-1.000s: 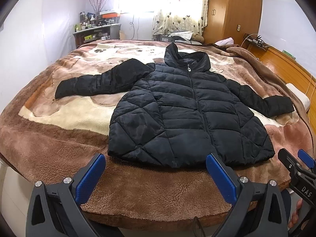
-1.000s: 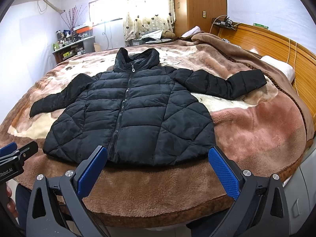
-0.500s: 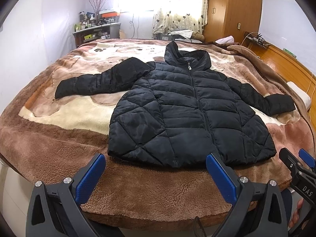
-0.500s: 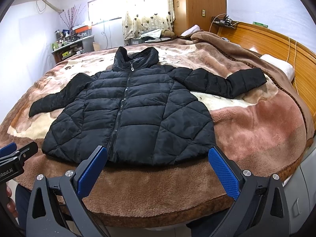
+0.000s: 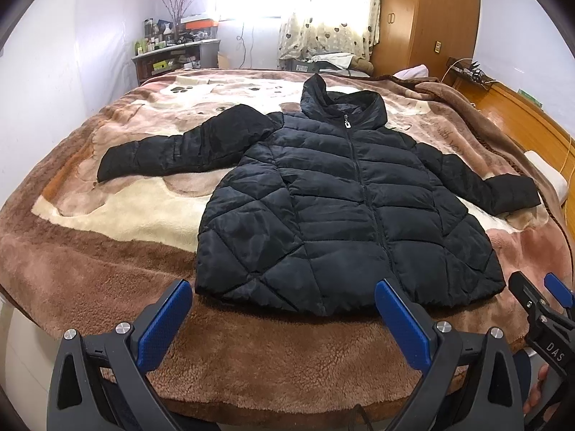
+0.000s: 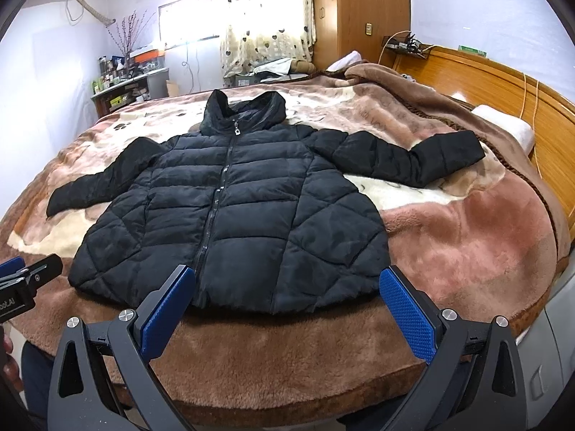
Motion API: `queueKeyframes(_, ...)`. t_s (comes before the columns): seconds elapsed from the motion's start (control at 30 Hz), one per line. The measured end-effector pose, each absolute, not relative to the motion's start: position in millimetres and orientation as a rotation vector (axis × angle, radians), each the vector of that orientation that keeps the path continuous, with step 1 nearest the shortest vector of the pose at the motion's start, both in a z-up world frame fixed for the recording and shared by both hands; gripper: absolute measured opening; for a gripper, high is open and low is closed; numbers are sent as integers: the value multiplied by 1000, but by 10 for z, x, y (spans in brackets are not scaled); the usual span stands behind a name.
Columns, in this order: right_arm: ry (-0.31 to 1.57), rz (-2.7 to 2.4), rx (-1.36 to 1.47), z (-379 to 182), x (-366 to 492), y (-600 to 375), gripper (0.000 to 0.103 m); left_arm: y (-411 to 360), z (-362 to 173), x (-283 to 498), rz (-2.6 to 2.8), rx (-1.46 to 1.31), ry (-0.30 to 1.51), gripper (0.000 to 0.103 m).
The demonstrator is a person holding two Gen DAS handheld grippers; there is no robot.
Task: Fold large clothes
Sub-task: 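Grasp the sleeve cuff nearest the left tool with the left tool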
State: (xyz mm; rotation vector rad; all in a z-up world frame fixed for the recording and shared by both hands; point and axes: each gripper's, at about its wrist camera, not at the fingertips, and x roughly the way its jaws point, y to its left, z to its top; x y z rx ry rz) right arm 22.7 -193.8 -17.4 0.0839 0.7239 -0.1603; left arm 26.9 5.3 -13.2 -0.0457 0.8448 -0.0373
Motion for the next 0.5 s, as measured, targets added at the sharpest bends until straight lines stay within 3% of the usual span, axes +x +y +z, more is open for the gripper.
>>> queueKeyframes(0.27,718,-124,58,-153,547,-1867,102,257,-147,666,-79,-94,877,103)
queueKeyframes(0.5,666,-80,87,-77,1051,-1869,102,1083,-155,1270,9,-250,821,103)
